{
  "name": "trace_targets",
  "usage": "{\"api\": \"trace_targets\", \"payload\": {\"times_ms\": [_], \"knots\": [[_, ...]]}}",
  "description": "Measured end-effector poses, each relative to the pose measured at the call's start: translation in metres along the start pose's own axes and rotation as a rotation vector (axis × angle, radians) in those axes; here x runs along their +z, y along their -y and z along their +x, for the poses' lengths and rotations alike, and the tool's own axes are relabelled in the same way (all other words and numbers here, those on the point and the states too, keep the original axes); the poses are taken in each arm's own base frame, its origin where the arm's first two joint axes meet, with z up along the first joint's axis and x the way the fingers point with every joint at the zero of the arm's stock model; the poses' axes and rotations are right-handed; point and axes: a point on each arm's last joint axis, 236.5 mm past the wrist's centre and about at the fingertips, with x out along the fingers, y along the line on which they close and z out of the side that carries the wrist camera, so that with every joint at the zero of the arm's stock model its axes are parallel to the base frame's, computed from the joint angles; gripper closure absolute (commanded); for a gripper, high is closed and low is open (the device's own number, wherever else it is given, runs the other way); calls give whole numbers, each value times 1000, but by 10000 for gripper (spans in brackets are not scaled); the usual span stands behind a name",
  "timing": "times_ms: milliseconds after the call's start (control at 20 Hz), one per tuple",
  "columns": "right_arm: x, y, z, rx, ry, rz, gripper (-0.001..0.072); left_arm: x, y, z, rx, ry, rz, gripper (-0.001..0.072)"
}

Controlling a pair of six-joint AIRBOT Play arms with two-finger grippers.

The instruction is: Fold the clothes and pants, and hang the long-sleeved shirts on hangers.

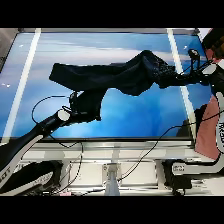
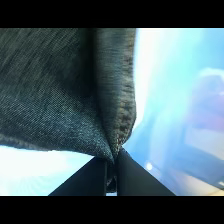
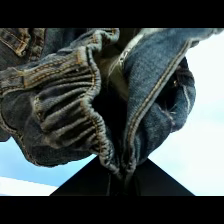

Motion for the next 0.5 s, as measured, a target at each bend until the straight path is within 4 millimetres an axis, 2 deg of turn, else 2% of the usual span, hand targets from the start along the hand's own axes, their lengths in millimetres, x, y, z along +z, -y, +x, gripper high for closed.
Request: {"api": "trace_targets", "payload": {"times_ms": [100,200,300,400,500], "knots": [[15,0,-16,-19,42,-9,658,23,10,-16,-21,51,67,673],[35,4,-39,-60,98,-18,658,54,15,-46,-27,126,137,673],[56,9,-66,-108,159,-23,658,89,14,-88,-12,233,181,673],[75,12,-92,-145,218,-14,658,127,7,-143,17,383,185,673],[89,12,-113,-164,264,6,658,156,-3,-202,55,542,173,672]]}}
